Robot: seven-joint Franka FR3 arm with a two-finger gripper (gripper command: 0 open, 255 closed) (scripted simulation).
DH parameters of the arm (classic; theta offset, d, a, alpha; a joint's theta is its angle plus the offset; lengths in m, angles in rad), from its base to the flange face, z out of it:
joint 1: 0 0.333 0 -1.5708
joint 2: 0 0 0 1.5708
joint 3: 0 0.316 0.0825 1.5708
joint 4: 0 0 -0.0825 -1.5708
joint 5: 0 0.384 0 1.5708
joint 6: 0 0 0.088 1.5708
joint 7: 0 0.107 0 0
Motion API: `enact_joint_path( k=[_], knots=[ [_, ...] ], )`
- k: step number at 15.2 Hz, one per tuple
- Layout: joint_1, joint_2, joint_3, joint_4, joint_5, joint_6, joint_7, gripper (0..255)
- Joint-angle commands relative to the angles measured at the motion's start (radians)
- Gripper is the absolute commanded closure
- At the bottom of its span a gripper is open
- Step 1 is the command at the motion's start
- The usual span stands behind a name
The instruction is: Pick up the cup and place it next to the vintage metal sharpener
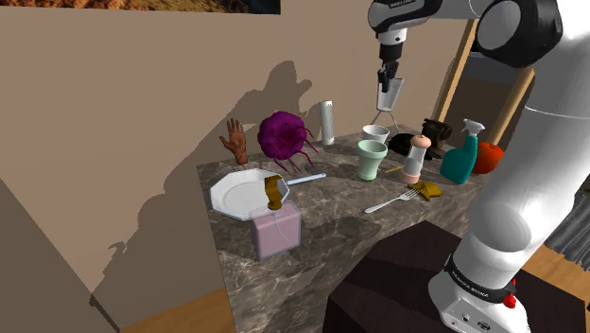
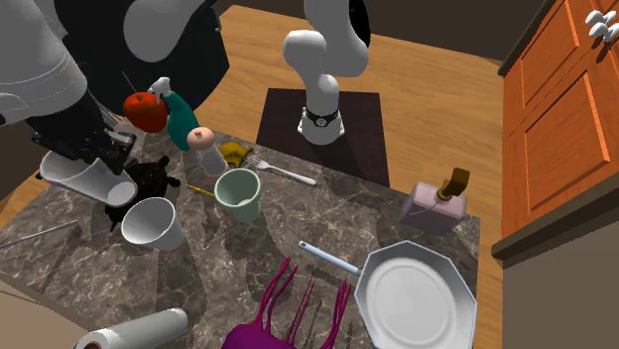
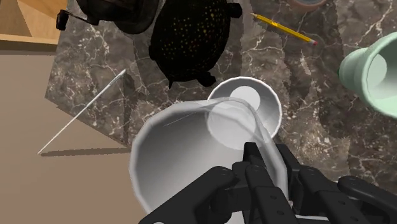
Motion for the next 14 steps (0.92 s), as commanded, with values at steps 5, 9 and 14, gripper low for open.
enact_joint_path(
  k=[5, 9, 14],
  knots=[
    [-0.105, 0.244, -0.036, 0.320, 0.105, -0.073, -0.137, 255],
    [-0.219, 0.461, -0.036, 0.648, 0.186, -0.182, -0.211, 255],
    [-0.266, 0.548, -0.026, 0.750, 0.210, -0.195, -0.227, 255]
  ],
)
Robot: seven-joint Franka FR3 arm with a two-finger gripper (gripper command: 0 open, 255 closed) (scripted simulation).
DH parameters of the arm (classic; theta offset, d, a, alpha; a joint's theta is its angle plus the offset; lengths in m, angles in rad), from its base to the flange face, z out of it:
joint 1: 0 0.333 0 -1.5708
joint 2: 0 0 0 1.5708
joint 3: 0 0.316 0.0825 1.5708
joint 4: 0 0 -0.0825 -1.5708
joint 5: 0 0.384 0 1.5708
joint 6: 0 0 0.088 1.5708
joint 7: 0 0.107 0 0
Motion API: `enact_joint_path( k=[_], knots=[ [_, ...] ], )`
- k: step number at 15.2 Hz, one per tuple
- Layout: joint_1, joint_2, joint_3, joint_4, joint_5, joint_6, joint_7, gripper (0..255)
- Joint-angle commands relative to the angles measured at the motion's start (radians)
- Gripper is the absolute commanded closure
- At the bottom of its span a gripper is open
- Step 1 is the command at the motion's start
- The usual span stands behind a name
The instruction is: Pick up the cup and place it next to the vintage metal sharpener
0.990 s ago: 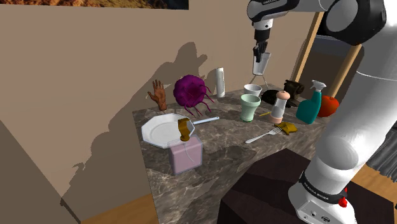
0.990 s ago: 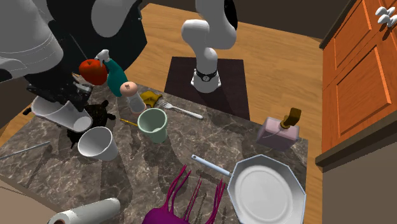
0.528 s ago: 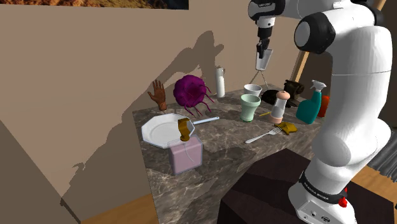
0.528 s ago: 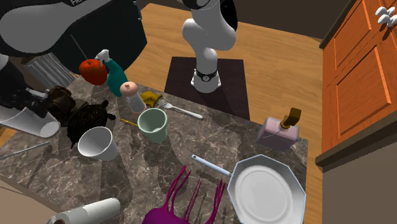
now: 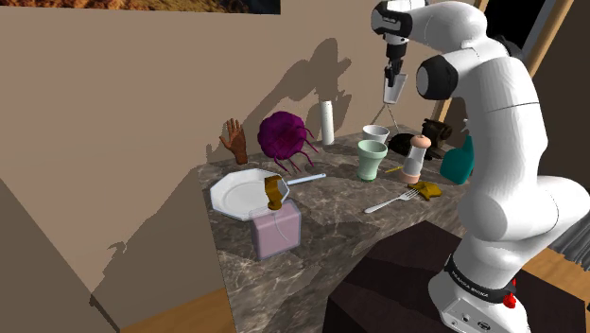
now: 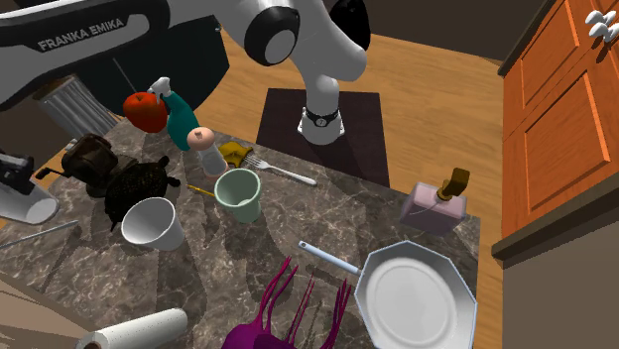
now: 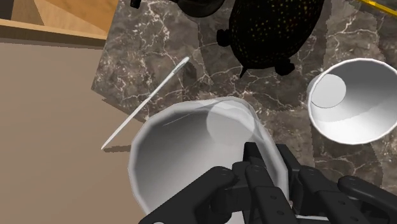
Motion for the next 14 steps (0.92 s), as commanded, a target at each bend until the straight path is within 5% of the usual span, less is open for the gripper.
enact_joint_path(
  k=[1, 14],
  knots=[
    [0.008, -0.012, -0.001, -0.048, -0.003, 0.037, 0.001, 255],
    [0.057, -0.079, -0.005, -0.340, -0.023, 0.258, 0.015, 255]
  ],
)
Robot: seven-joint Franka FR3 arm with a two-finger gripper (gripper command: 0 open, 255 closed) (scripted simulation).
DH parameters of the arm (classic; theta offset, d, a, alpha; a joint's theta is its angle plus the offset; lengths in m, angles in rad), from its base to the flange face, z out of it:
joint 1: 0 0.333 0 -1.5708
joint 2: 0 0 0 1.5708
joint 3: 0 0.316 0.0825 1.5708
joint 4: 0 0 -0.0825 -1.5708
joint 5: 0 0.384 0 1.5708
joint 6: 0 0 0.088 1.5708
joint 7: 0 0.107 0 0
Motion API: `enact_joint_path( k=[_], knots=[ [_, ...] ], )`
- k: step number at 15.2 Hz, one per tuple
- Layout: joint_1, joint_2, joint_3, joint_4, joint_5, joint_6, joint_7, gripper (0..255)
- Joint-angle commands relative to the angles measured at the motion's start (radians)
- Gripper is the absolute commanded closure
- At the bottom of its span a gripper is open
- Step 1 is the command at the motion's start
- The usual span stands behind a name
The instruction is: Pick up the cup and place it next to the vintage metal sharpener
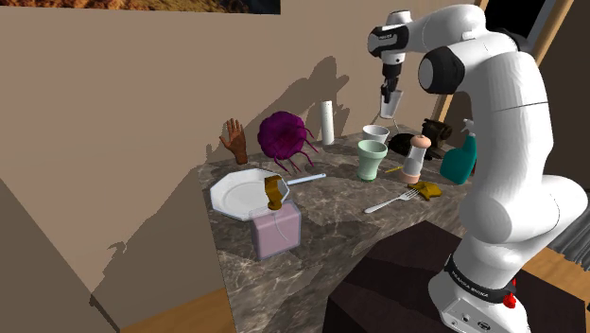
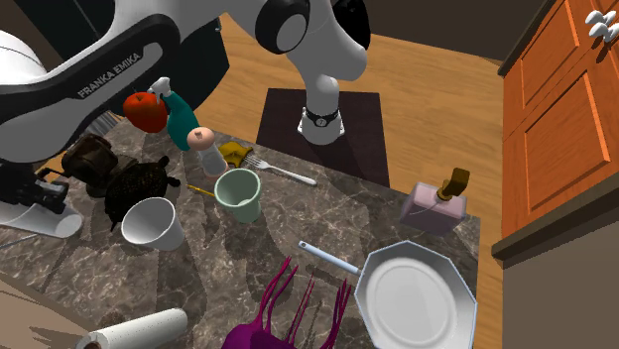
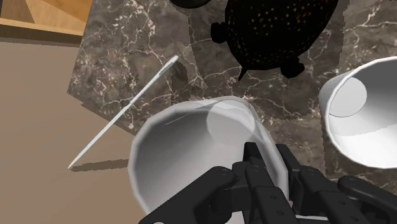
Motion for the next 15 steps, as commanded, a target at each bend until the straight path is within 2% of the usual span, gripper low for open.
enact_joint_path(
  k=[1, 15],
  knots=[
    [0.004, -0.003, 0.000, -0.031, -0.001, 0.029, 0.002, 255],
    [0.018, 0.011, 0.006, -0.200, 0.003, 0.209, 0.011, 255]
  ],
)
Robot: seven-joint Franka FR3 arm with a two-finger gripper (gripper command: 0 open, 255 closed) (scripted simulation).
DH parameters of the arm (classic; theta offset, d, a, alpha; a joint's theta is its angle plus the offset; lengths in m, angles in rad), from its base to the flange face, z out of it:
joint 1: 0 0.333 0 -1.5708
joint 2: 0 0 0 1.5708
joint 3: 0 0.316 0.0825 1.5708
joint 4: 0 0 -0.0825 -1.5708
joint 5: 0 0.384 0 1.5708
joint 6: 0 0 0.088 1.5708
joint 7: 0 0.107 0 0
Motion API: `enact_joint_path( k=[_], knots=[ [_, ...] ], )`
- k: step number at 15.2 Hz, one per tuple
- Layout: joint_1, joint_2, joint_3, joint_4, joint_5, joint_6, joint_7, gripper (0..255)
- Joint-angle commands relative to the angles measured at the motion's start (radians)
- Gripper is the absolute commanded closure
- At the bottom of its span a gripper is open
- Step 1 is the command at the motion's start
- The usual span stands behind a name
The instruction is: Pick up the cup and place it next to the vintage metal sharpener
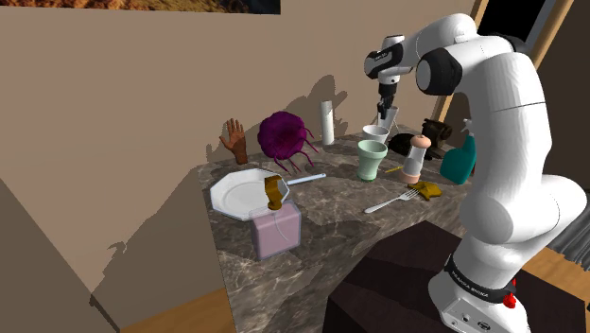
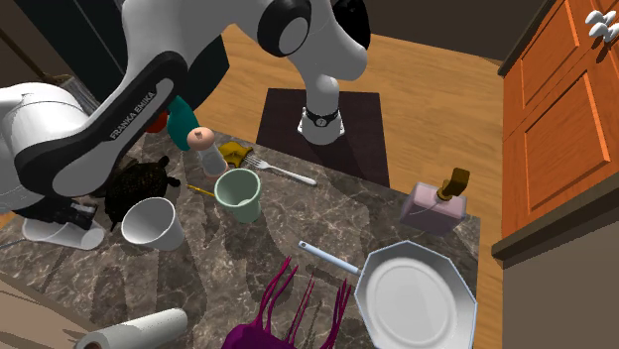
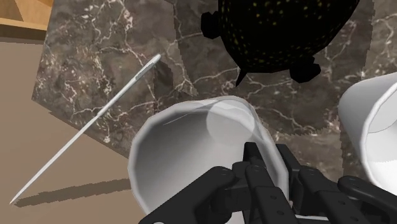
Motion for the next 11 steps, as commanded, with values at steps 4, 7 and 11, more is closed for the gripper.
enact_joint_path(
  k=[4, 7, 11],
  knots=[
    [0.004, 0.011, 0.003, -0.049, 0.003, 0.059, 0.004, 255],
    [0.004, 0.024, 0.006, -0.074, 0.007, 0.097, 0.005, 255],
    [0.004, 0.024, 0.006, -0.074, 0.007, 0.097, 0.005, 255]
  ],
)
